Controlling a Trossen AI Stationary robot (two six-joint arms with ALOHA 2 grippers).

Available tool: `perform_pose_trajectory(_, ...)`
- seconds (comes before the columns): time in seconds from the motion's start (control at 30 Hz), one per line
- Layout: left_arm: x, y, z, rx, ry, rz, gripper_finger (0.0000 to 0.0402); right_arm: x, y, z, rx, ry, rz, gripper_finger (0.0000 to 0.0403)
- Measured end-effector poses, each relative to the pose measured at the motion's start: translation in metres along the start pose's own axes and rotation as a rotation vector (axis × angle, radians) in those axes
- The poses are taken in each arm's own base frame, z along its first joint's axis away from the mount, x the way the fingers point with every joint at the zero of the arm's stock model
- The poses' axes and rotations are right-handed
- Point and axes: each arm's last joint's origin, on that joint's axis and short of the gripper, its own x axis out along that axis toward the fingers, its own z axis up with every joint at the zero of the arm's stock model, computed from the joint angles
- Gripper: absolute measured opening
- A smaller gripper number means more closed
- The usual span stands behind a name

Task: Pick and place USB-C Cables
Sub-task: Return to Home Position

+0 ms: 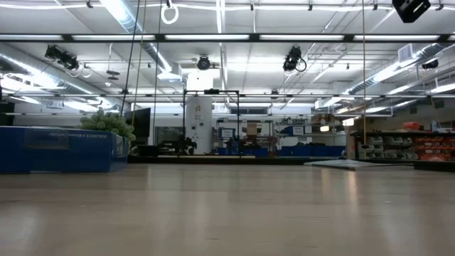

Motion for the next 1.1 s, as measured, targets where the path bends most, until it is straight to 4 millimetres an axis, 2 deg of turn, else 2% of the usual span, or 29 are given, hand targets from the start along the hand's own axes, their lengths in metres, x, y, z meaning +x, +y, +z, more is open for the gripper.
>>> perform_pose_trajectory(0.27,-0.057,0.031,-0.006,-0.073,-0.089,0.071,0.0092,-0.011,-0.017,-0.011,0.072,-0.109,-0.007,0.0012)
perform_pose_trajectory(0.47,-0.095,0.055,-0.022,-0.153,-0.158,0.124,0.0055,-0.022,-0.026,-0.007,0.074,-0.174,-0.015,0.0004)
perform_pose_trajectory(0.77,-0.128,0.086,-0.059,-0.298,-0.245,0.134,0.0007,-0.039,-0.039,-0.007,0.065,-0.226,-0.064,0.0006)
perform_pose_trajectory(0.93,-0.146,0.104,-0.079,-0.347,-0.301,0.171,0.0009,-0.046,-0.046,-0.009,0.084,-0.262,-0.113,0.0006)
perform_pose_trajectory(1.1,-0.162,0.121,-0.101,-0.401,-0.367,0.204,0.0009,-0.046,-0.052,-0.020,0.120,-0.282,-0.150,0.0005)
